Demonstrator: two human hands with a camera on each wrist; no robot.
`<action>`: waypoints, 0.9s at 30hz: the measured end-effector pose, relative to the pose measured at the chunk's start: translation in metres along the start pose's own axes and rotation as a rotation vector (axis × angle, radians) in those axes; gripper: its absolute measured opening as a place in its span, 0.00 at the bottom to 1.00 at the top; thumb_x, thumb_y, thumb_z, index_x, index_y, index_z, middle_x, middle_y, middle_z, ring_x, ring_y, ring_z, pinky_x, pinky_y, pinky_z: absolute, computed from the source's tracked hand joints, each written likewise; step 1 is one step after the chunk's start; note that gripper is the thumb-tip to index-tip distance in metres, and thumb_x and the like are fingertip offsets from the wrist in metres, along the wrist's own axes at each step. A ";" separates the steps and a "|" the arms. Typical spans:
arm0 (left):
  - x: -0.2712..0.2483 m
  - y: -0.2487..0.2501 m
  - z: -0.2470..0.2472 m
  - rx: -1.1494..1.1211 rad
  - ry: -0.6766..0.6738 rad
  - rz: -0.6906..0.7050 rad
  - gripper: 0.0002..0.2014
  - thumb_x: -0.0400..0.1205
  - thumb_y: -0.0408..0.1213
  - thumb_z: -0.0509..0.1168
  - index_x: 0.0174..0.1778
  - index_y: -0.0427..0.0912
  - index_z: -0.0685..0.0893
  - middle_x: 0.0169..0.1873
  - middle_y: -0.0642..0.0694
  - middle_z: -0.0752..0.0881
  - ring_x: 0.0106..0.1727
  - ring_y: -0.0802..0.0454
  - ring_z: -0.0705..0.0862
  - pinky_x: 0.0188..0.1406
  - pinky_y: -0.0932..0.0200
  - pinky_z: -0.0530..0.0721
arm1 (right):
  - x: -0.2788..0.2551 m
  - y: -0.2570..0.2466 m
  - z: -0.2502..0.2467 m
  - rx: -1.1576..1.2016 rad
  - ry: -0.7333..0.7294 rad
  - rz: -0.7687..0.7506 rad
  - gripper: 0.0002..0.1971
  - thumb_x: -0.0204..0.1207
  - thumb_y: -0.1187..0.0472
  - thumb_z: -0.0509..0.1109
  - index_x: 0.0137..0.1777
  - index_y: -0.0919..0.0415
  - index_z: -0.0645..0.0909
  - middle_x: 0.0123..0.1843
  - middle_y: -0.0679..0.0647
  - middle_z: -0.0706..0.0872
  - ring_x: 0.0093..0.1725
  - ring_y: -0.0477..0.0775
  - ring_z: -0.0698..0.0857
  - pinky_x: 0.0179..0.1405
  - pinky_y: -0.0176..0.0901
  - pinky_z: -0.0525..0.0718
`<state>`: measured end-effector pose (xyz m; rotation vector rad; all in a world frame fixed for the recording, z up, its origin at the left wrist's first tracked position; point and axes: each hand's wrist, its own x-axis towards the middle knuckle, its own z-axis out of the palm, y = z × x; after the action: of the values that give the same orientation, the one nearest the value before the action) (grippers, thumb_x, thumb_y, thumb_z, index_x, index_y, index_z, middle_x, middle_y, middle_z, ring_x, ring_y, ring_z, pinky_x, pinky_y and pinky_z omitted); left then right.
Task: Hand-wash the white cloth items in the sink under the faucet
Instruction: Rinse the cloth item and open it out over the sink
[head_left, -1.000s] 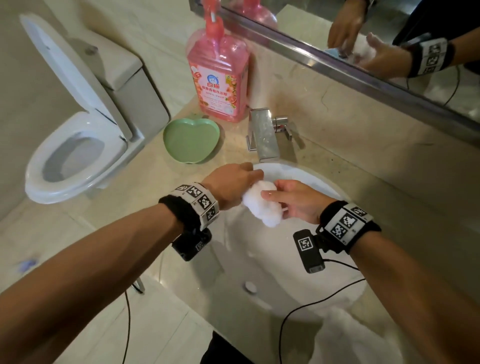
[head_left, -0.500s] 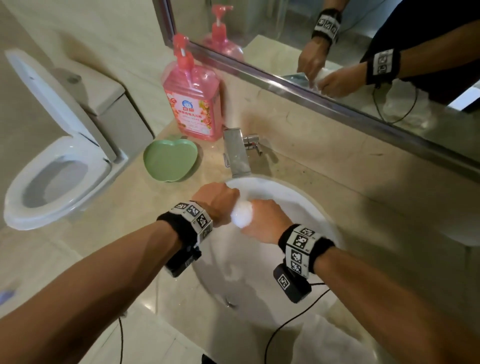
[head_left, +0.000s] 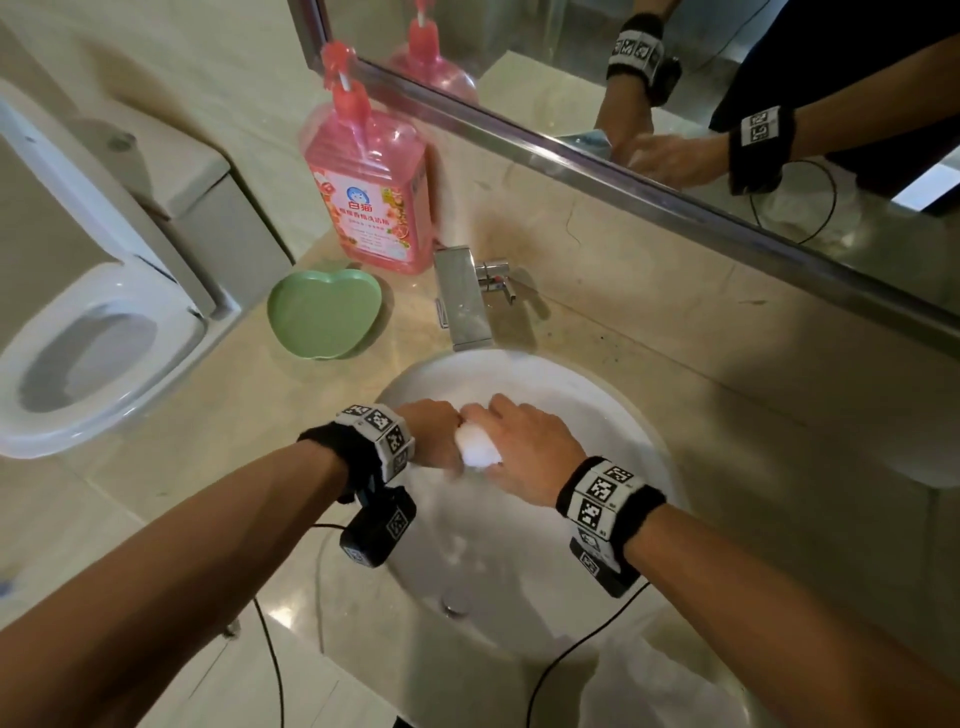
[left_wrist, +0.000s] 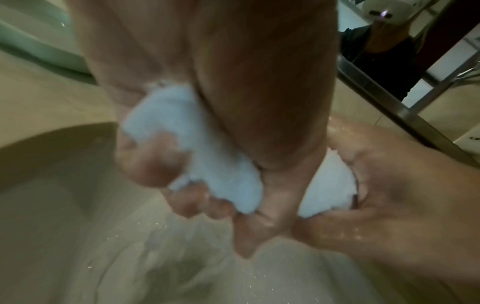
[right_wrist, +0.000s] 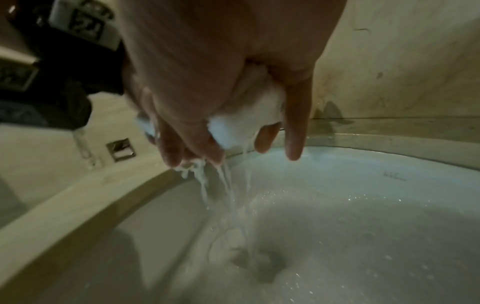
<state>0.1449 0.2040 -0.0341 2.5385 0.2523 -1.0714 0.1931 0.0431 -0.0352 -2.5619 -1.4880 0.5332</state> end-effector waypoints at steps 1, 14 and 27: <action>-0.004 -0.007 -0.004 -0.062 0.014 0.024 0.26 0.71 0.47 0.78 0.63 0.43 0.81 0.48 0.47 0.87 0.43 0.48 0.85 0.38 0.57 0.81 | 0.001 0.003 -0.005 0.092 -0.014 0.033 0.29 0.71 0.51 0.76 0.71 0.49 0.71 0.57 0.53 0.79 0.49 0.61 0.83 0.41 0.48 0.77; -0.051 -0.001 -0.013 0.302 0.724 0.184 0.33 0.68 0.51 0.78 0.65 0.42 0.76 0.59 0.40 0.78 0.55 0.40 0.75 0.40 0.47 0.83 | 0.006 -0.011 -0.048 1.332 -0.366 0.494 0.22 0.72 0.67 0.79 0.65 0.64 0.79 0.44 0.57 0.89 0.37 0.51 0.90 0.32 0.46 0.88; -0.047 0.005 -0.023 0.315 0.324 0.150 0.20 0.74 0.37 0.67 0.63 0.47 0.77 0.44 0.43 0.86 0.41 0.41 0.84 0.33 0.53 0.76 | 0.002 -0.025 -0.029 0.534 -0.118 0.343 0.14 0.64 0.48 0.81 0.43 0.50 0.81 0.41 0.46 0.87 0.39 0.49 0.87 0.29 0.36 0.77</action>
<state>0.1287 0.2079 0.0154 2.9548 -0.0290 -0.6832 0.1839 0.0593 -0.0018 -2.3725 -0.7777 0.9851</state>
